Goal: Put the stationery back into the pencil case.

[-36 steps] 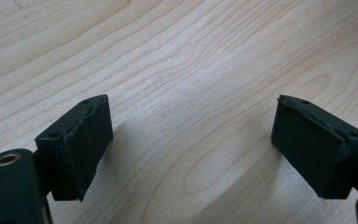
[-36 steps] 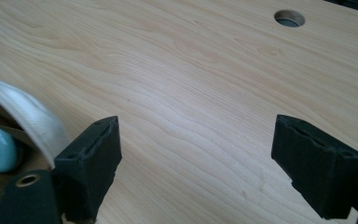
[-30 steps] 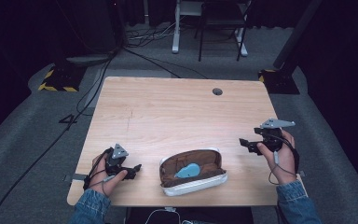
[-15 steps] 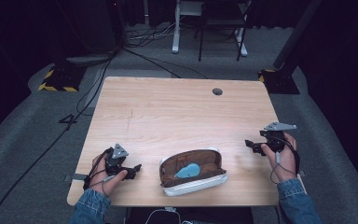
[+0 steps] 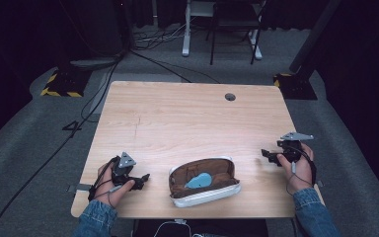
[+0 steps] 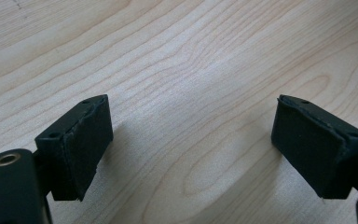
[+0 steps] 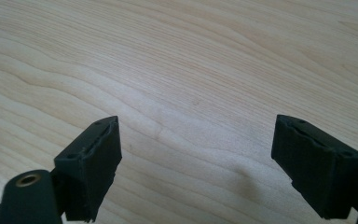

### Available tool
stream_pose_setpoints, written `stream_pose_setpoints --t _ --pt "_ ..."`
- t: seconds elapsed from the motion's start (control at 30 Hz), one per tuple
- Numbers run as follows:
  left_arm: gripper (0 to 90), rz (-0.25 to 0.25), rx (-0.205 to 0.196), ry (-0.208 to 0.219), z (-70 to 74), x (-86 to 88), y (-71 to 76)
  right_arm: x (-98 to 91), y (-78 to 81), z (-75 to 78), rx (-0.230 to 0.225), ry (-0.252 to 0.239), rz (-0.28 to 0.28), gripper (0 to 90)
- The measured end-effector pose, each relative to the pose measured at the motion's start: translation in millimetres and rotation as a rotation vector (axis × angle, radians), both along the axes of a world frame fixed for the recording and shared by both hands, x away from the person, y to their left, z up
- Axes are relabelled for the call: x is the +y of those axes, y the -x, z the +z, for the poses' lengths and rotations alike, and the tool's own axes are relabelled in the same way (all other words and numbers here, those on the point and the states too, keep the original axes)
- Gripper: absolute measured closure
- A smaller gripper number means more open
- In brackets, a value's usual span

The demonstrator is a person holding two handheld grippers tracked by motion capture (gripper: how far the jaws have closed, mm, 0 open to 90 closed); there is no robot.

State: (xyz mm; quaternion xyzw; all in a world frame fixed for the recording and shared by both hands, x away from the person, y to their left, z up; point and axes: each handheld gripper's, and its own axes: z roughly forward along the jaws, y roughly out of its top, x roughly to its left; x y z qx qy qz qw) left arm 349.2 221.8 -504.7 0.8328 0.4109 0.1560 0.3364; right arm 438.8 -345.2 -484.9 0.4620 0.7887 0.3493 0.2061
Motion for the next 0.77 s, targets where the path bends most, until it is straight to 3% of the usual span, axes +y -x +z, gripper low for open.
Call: stream_pose_setpoints --t 0.47,0.77 --pt "12.0 0.001 0.006 -0.003 0.2 -0.3 -0.3 -8.4 -5.9 -18.8 0.005 0.006 -0.047 15.4" --pt "11.2 0.006 0.002 -0.006 0.0 -0.7 -0.9 -8.0 -7.4 -19.2 0.012 0.007 -0.072 12.3"
